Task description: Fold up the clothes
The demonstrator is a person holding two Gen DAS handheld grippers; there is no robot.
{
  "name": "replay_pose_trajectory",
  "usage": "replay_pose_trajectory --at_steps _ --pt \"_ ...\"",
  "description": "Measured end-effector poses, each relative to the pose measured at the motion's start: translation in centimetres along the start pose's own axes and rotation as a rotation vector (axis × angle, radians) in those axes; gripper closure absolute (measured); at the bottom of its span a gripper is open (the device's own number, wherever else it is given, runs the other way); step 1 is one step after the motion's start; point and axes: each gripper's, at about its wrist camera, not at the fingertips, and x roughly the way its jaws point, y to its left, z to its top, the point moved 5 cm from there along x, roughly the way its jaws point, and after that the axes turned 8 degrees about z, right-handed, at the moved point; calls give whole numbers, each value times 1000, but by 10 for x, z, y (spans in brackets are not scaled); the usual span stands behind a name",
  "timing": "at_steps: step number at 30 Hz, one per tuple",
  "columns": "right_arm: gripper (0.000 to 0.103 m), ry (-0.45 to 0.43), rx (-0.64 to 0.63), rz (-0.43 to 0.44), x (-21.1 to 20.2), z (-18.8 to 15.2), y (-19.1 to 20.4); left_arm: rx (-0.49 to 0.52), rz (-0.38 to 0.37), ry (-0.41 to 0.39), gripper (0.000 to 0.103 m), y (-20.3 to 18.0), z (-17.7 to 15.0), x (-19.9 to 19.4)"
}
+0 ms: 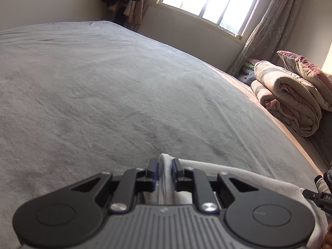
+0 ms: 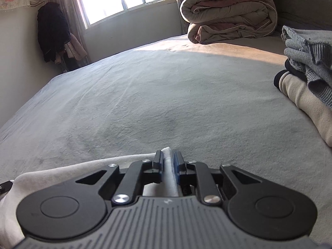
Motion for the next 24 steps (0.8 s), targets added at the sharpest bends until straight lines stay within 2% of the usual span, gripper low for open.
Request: replay_pose_trajectory --at_steps 3,8,10,14,16,18,22,24 --pt "78 -17 18 38 -20 7 -2 -20 -27 -28 72 3 8 -23" --pt "78 -21 92 61 -61 -2 -16 -46 -114 6 71 9 -1 -61" --pt "78 -4 135 76 -75 -14 -18 -57 -118 52 71 12 -10 -72" --pt "78 25 229 97 -101 -39 -20 -155 -54 198 58 33 -28 -86" --pt "78 35 310 111 -113 -50 -22 -220 -26 287 58 43 -36 -90" --pt "77 46 420 143 -122 -59 -25 -291 -81 322 54 46 -43 -95" --pt "75 91 572 197 -122 -74 -21 -448 -230 446 49 32 -62 -85" --pt "61 99 640 222 -115 -81 -16 -487 -229 458 45 24 -70 -77"
